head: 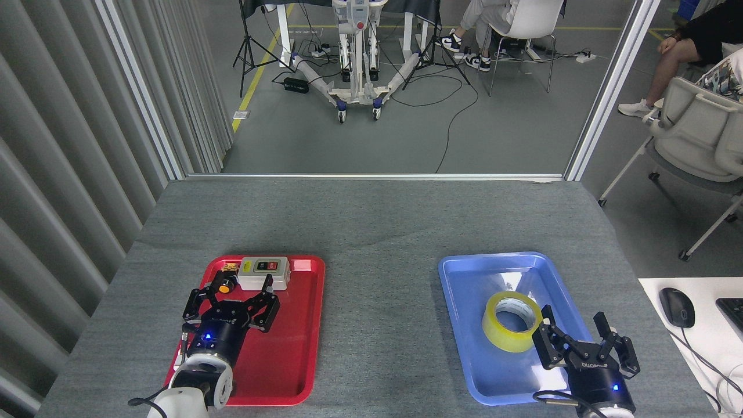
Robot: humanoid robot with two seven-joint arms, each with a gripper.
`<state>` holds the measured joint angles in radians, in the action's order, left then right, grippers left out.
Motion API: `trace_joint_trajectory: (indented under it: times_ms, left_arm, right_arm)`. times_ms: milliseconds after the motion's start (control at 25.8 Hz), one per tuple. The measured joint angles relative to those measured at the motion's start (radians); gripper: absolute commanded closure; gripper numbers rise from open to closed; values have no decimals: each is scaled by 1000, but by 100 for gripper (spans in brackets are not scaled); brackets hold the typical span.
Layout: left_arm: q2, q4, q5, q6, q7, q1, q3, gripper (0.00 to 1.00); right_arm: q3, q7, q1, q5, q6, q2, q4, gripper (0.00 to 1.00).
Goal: Place and move tape with both arms
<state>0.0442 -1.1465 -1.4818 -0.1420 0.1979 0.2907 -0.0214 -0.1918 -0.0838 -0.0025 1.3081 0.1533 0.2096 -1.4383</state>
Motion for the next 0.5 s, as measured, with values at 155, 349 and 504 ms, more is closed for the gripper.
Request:
trace_joint_trajectory:
  times_ms: [155,349,504]
  left_arm:
    - [7,9,0,-3,0,3,0,0]
    - [19,41,0,-4,3,11,-1,0]
    - [23,53,7,-6,3,15,-2,0]
  right_arm:
    - [8,-11,-26,-7,-2,18,25,0]
    - [21,-15,-44,-8,0,36,43,0]
    - [23,-15,-47,-9,0,40,48,0]
